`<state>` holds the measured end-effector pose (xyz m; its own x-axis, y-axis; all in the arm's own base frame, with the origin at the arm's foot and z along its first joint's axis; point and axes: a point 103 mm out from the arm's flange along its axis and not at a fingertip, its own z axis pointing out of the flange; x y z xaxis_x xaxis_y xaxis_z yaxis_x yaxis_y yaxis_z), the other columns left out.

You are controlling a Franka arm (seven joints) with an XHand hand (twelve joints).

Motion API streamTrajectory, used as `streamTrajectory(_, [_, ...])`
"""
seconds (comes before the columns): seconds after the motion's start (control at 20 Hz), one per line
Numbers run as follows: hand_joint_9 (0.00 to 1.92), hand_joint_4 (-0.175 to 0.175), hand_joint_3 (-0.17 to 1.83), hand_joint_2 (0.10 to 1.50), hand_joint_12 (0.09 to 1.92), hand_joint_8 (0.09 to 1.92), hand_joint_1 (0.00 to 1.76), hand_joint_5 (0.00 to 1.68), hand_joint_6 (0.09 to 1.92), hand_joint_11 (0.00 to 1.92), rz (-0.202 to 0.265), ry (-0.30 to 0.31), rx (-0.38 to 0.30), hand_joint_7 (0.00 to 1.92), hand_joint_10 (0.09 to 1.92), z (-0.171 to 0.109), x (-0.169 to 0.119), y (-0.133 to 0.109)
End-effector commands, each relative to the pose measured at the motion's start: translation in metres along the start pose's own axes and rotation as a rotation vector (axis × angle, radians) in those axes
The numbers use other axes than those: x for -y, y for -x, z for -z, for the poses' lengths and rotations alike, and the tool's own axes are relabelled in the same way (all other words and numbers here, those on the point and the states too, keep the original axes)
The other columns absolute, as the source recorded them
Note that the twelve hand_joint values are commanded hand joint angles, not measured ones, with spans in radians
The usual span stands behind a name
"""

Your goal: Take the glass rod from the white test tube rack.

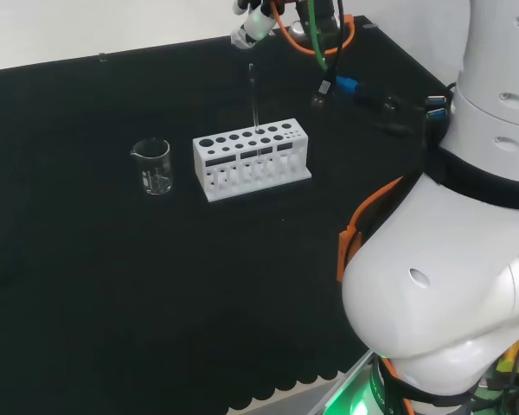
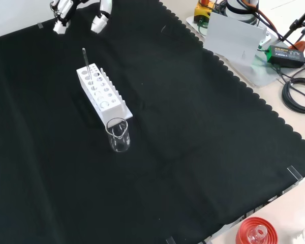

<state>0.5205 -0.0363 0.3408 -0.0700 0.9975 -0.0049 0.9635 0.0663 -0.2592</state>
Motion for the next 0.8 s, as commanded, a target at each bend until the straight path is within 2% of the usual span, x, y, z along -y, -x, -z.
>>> streamTrajectory(0.05, [0.53, -0.023, 0.51, 0.84, 1.48, 0.85, 0.58, 0.41, 0.09, 0.31, 0.011, -0.018, -0.028, 0.39, 0.93, -0.013, -0.003, -0.002])
streamTrajectory(0.5, [0.56, -0.029, 0.52, 0.85, 1.47, 0.86, 0.56, 0.44, 0.09, 0.33, 0.008, -0.029, -0.014, 0.42, 0.92, -0.031, -0.005, -0.006])
streamTrajectory(0.6, [0.57, -0.029, 0.51, 0.85, 1.47, 0.86, 0.56, 0.45, 0.09, 0.33, 0.009, -0.051, 0.025, 0.43, 0.92, -0.026, -0.003, -0.018])
streamTrajectory(0.8, [0.57, -0.033, 0.51, 0.85, 1.47, 0.86, 0.56, 0.46, 0.09, 0.33, 0.012, -0.059, 0.026, 0.43, 0.91, -0.029, -0.004, -0.018])
